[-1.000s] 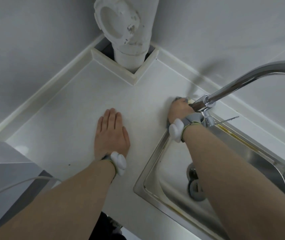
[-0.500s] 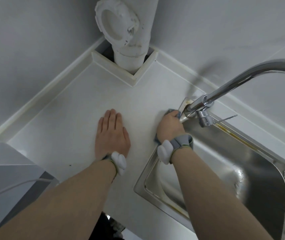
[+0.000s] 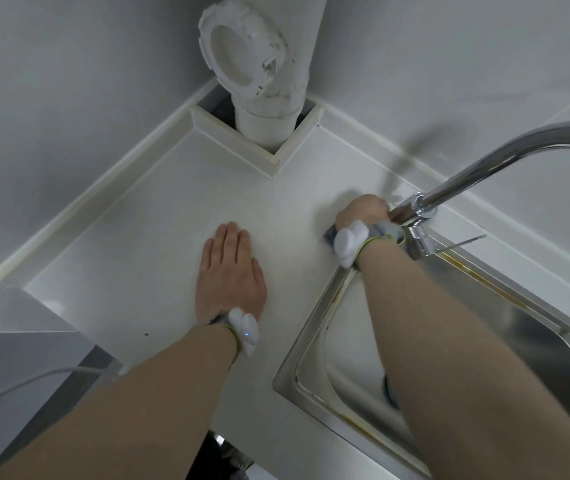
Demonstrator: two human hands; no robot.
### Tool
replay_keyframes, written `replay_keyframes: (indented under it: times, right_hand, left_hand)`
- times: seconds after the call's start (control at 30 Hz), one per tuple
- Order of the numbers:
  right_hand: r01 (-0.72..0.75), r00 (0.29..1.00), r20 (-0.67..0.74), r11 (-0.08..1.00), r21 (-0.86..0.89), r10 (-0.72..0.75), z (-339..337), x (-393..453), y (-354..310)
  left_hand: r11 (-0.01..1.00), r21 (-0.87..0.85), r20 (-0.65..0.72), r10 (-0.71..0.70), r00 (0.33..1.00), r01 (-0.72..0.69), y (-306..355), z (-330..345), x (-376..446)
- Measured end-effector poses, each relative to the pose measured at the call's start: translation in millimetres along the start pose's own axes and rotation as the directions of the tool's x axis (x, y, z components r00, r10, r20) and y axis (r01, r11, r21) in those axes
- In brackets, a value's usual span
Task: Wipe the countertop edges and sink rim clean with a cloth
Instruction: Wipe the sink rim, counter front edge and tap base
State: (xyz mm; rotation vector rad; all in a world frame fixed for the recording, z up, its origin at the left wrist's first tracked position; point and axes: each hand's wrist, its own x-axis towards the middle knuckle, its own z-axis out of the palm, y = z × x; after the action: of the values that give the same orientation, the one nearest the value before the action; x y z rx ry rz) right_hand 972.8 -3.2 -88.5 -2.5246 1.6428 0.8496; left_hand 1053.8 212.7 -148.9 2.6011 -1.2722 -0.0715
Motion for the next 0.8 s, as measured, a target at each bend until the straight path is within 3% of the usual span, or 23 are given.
replay_keyframes:
  times: [0.1, 0.23, 0.33, 0.43, 0.57, 0.67, 0.73, 0.8]
  right_hand:
    - [-0.100, 0.991, -0.081, 0.990, 0.100, 0.108, 24.7, -33.0, -16.7]
    - [-0.119, 0.987, -0.079, 0.964, 0.237, 0.141, 38.4, -41.1, -15.1]
    - [-0.180, 0.981, -0.039, 0.961, 0.208, 0.192, 22.3, -17.7, -9.5]
    - [-0.106, 0.993, 0.065, 0.980, 0.171, 0.096, -3.5, 10.0, 2.0]
    - [-0.078, 0.995, 0.076, 0.994, 0.082, 0.072, -5.0, 13.6, 5.0]
    - [-0.171, 0.979, -0.062, 0.949, 0.266, 0.194, 7.2, -6.2, -3.5]
    - [-0.235, 0.942, -0.083, 0.817, 0.526, 0.324, 20.4, -25.8, -2.1]
    - [-0.184, 0.937, -0.100, 0.719, 0.670, 0.333, 38.8, -53.1, -4.6]
  left_hand:
    - [1.000, 0.002, 0.002, 0.003, 1.000, -0.003, -1.6, 1.6, -0.4]
    - [1.000, -0.008, 0.012, 0.008, 1.000, -0.008, 0.8, 1.7, 0.3]
    - [1.000, -0.011, 0.005, 0.007, 1.000, -0.007, 2.5, 0.0, 0.6]
    - [1.000, -0.009, 0.009, -0.003, 1.000, 0.004, 1.2, 0.0, 0.9]
    - [1.000, -0.003, 0.028, 0.001, 1.000, -0.001, 0.1, 2.3, -0.1]
    - [1.000, 0.006, 0.028, -0.014, 1.000, 0.013, -1.5, 1.6, 0.8]
    - [1.000, 0.005, 0.027, -0.009, 1.000, 0.008, -1.9, 1.6, 1.0]
    - [1.000, -0.001, 0.019, -0.001, 1.000, 0.001, -3.1, 1.4, 0.6]
